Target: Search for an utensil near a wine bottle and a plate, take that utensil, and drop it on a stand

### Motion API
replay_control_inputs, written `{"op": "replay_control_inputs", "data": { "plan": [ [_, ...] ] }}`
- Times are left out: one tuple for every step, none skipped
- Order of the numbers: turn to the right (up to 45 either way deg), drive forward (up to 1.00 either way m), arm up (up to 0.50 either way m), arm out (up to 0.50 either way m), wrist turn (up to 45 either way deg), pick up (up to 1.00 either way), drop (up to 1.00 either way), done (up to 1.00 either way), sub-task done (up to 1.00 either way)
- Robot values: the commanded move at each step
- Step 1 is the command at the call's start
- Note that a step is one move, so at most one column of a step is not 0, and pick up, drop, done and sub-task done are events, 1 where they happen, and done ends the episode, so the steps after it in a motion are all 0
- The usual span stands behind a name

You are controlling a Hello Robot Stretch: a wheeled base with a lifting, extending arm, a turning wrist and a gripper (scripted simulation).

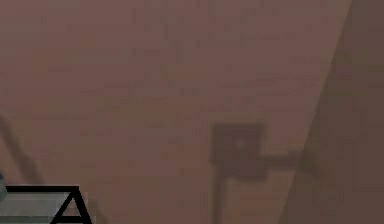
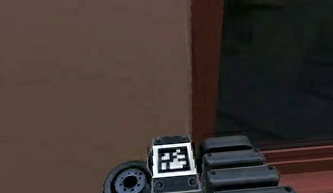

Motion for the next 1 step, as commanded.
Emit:
{"op": "replay_control_inputs", "data": {
  "plan": [
    [-45.0, 0.00, 0.00, 0.00, 0.0, 0.00, 0.00, 0.00, 0.00]
  ]
}}
